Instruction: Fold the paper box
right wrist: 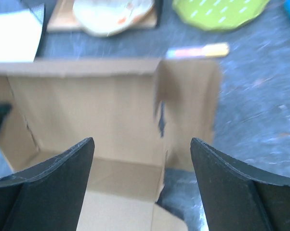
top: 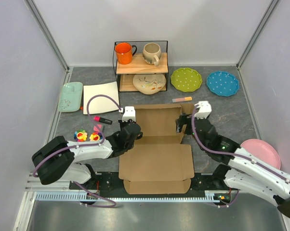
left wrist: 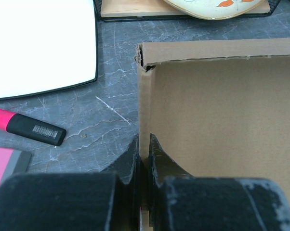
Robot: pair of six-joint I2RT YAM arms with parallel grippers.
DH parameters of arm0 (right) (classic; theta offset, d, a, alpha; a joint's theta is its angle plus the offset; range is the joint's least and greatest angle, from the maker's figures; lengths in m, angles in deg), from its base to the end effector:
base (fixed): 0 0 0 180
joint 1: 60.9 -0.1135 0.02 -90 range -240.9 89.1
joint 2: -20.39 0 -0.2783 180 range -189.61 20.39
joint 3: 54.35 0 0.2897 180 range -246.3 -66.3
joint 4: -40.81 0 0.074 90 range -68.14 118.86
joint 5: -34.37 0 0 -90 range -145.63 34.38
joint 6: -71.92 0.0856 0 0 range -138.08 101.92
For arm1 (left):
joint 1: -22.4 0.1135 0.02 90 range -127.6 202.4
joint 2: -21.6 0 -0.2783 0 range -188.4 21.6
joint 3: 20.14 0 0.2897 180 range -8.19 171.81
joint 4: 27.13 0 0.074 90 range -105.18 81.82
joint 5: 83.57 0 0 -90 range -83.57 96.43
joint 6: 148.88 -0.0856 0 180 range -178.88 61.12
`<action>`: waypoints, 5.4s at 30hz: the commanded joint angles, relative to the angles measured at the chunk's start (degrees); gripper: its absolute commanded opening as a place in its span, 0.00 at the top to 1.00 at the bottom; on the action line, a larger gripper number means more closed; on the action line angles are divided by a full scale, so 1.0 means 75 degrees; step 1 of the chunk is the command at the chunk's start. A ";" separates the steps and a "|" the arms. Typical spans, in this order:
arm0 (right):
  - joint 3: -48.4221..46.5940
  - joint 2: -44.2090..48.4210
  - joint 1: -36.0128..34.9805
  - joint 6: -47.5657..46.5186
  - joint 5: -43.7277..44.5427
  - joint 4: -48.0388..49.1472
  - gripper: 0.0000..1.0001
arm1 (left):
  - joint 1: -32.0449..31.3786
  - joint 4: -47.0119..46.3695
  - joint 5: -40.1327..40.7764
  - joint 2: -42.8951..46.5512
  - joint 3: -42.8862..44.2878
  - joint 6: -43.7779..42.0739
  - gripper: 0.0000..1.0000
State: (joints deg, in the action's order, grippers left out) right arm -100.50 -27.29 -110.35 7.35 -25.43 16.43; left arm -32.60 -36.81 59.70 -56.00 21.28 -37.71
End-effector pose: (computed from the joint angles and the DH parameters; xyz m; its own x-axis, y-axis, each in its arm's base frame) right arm 0.1987 0.1660 0.2469 -0.4122 0.0891 -0.9067 -0.2055 0.9605 0.1877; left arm 0.2318 -0.2114 0.1584 -0.2670 0.0048 -0.9637 -0.0192 0.9998 0.0103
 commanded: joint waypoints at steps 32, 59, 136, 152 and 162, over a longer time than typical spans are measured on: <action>0.0247 -0.0522 0.1566 0.0265 -0.0568 0.0778 0.79 | -0.0026 -0.1710 -0.0424 0.0223 -0.0649 -0.0935 0.98; 0.1255 -0.0803 0.1027 0.0312 -0.2866 0.1072 0.74 | -0.0131 -0.3362 -0.0506 -0.0551 -0.0918 -0.1837 0.98; 0.0598 -0.2139 0.1238 -0.0168 0.0356 0.1868 1.00 | -0.0131 -0.4242 -0.1724 0.0023 -0.1071 -0.2424 0.98; 0.0587 -0.2466 0.1203 0.0090 -0.0428 0.0966 0.75 | -0.0131 -0.3808 -0.1444 0.0105 -0.1070 -0.2166 0.98; 0.0575 -0.2175 0.1144 -0.0015 0.0215 0.1000 1.00 | -0.0131 -0.2486 -0.1255 0.0269 -0.0685 -0.1581 0.87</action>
State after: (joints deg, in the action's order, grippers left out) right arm -95.49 -45.32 -101.30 8.62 -26.22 25.33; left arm -33.30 -61.55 49.47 -55.93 12.76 -52.51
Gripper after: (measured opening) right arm 0.070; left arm 0.067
